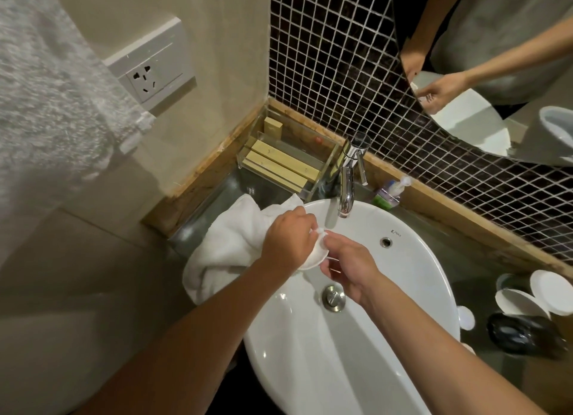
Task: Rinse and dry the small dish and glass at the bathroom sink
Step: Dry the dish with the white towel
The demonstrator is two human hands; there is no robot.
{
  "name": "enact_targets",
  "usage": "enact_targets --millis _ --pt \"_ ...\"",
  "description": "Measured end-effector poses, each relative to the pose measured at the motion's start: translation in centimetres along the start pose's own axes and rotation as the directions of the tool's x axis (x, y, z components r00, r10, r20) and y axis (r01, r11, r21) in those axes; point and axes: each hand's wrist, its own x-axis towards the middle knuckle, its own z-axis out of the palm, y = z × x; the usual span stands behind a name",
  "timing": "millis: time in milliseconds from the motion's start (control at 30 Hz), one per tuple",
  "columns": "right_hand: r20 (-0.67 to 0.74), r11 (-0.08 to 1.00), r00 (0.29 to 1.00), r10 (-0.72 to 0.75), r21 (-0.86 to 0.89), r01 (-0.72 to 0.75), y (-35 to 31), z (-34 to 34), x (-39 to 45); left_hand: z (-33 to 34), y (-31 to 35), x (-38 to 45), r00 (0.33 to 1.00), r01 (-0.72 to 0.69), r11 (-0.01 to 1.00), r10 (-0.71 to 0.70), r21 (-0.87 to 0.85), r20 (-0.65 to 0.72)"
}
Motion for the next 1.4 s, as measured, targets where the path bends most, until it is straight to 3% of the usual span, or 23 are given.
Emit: enact_targets --millis 133,267,367,467,533,633,733,800,900,1067,1400 --pt "0.052 0.997 0.996 -0.074 -0.010 0.075 -0.8 -0.2 -0.1 0.5 0.8 0.6 0.981 0.189 0.978 -0.193 -0.092 -0.031" --pt "0.069 0.984 0.989 -0.129 -0.111 0.136 -1.1 -0.4 -0.2 1.1 1.0 1.1 0.956 0.276 0.952 -0.286 -0.132 -0.059" --pt "0.029 0.979 0.990 -0.138 -0.148 0.141 -0.9 -0.2 -0.3 1.4 0.1 0.9 0.965 0.250 0.964 -0.256 -0.086 -0.062" --pt "-0.014 0.981 0.992 -0.129 -0.147 0.125 -0.4 -0.1 -0.2 1.2 -1.0 0.3 0.987 0.090 0.995 -0.084 0.035 -0.135" --pt "-0.027 0.987 0.994 -0.110 -0.122 0.106 -0.2 -0.3 -0.2 0.8 -2.1 0.3 0.978 0.101 0.994 -0.090 0.047 -0.189" --pt "-0.043 0.994 0.996 -0.080 -0.076 0.077 -0.3 -0.7 0.0 0.0 -2.7 1.1 0.940 0.301 0.950 -0.311 -0.088 -0.138" --pt "-0.077 0.992 0.993 -0.086 -0.104 0.078 -0.4 -1.0 0.1 -0.2 -2.5 1.7 0.920 0.368 0.920 -0.381 -0.135 -0.088" --pt "-0.114 0.990 0.989 -0.090 -0.120 0.076 -0.3 -1.1 0.2 -0.3 -2.2 1.8 0.904 0.418 0.871 -0.427 -0.258 0.021" --pt "-0.155 0.994 0.985 -0.072 -0.094 0.058 -0.2 -1.3 0.4 -0.4 -1.9 1.8 0.901 0.433 0.801 -0.382 -0.412 0.205" --pt "-0.157 1.000 0.988 0.003 -0.030 -0.008 -0.1 -0.7 0.6 -1.0 -2.0 2.1 0.897 0.442 0.742 -0.357 -0.504 0.260" --pt "-0.010 0.997 0.999 0.038 -0.061 -0.039 0.2 0.7 0.4 -0.4 -2.1 1.0 0.909 0.410 0.737 -0.375 -0.538 0.179"
